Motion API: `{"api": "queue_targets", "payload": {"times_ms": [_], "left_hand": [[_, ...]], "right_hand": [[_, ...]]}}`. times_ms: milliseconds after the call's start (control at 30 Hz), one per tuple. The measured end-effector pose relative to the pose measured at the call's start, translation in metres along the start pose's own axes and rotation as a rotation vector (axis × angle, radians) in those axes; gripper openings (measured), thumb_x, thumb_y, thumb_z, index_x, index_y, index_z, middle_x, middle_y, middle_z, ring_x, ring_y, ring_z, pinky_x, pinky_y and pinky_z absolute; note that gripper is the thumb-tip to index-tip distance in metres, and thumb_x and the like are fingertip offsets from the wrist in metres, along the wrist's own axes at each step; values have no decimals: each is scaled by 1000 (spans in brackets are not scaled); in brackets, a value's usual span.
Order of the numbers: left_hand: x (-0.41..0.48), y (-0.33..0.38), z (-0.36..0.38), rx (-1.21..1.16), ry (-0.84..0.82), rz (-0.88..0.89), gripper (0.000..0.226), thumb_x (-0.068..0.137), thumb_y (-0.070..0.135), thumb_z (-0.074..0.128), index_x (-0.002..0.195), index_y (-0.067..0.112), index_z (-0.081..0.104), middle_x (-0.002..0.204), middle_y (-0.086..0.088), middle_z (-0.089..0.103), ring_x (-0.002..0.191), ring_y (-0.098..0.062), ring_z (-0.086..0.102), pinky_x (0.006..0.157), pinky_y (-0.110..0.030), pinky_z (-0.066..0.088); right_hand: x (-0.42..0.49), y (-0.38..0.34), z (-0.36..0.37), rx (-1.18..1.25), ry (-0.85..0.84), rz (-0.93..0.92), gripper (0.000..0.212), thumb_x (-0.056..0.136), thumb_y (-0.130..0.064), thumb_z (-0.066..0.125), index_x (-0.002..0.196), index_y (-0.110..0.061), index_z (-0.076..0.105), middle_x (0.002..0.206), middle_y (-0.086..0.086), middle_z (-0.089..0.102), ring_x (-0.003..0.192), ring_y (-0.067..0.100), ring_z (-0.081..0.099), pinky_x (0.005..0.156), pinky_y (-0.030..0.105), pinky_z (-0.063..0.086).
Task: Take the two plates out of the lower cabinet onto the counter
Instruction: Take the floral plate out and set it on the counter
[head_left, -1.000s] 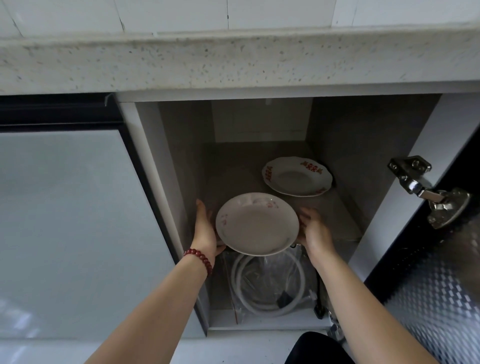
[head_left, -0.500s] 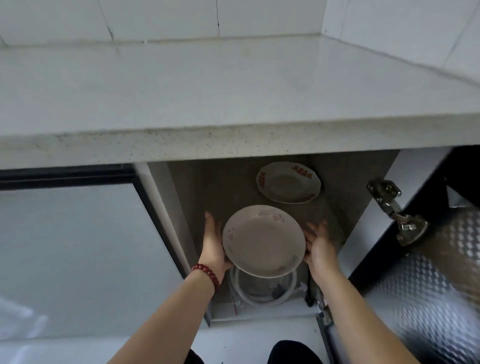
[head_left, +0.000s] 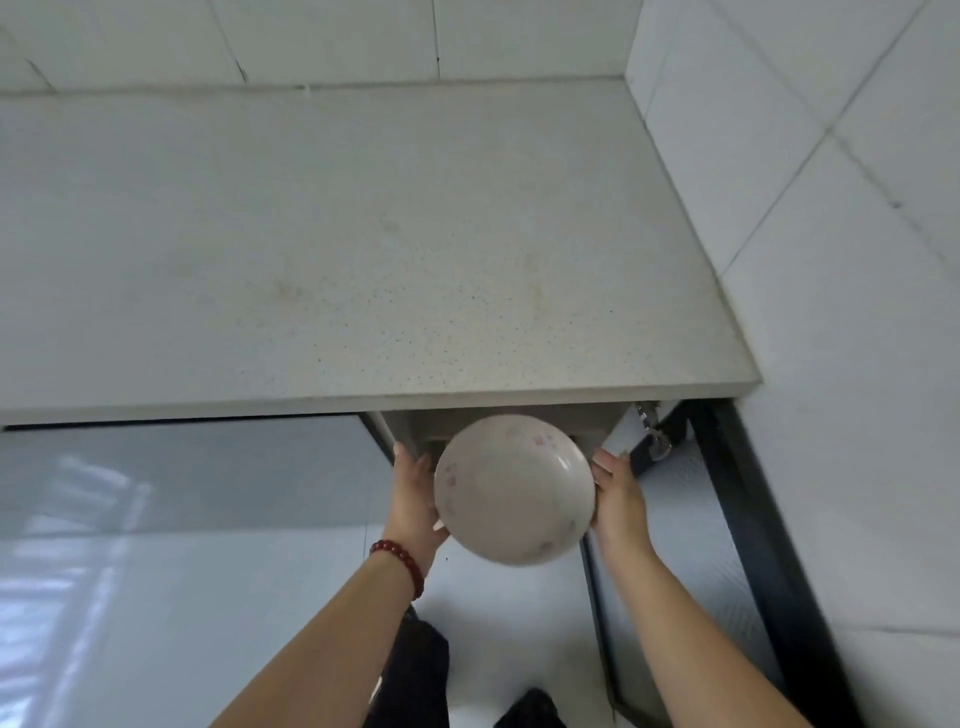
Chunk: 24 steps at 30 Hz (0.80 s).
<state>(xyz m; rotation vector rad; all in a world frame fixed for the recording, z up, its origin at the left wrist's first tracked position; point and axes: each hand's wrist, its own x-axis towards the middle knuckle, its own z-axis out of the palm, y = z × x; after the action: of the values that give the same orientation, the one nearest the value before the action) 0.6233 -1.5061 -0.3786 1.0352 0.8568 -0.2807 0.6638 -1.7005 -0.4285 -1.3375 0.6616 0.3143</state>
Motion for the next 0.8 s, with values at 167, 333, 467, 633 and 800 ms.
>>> {"api": "queue_targets", "payload": {"times_ms": [167, 333, 467, 633, 800], "left_hand": [[-77, 14, -9, -42, 43, -50, 74, 86, 69, 18, 145, 27, 28, 154, -2, 27, 135, -33, 34, 106, -51, 31], [-137, 46, -23, -65, -14, -14, 75, 85, 71, 19, 144, 25, 31, 152, -4, 32, 133, -33, 37, 106, -51, 32], [-169, 80, -37, -41, -44, 50, 75, 85, 70, 19, 142, 24, 34, 149, -3, 38, 130, -30, 42, 106, -49, 33], [-198, 114, -54, -38, -84, 112, 74, 85, 70, 21, 141, 23, 35, 147, -2, 40, 126, -28, 46, 101, -47, 36], [-211, 146, -72, -34, -137, 170, 76, 84, 71, 22, 140, 21, 37, 146, -4, 42, 123, -28, 48, 96, -45, 39]], "right_hand": [[-81, -30, -11, -77, -21, 5, 43, 95, -36, 34, 137, -27, 41, 127, -1, 60, 114, 16, 54, 103, 44, 39], [-143, -64, -5, -47, -11, -1, 45, 93, -39, 38, 135, -25, 43, 118, -1, 64, 111, 18, 56, 98, 44, 42], [-176, -87, 17, -26, 11, -22, 45, 94, -40, 35, 134, -24, 46, 129, -4, 56, 119, 20, 51, 94, 41, 43], [-207, -106, 47, 21, -8, -82, 48, 93, -41, 37, 138, -25, 43, 137, -4, 55, 123, 19, 50, 98, 43, 42], [-226, -127, 75, 54, -23, -167, 42, 90, -42, 43, 124, -22, 56, 124, 5, 65, 113, 24, 59, 104, 49, 41]]}}
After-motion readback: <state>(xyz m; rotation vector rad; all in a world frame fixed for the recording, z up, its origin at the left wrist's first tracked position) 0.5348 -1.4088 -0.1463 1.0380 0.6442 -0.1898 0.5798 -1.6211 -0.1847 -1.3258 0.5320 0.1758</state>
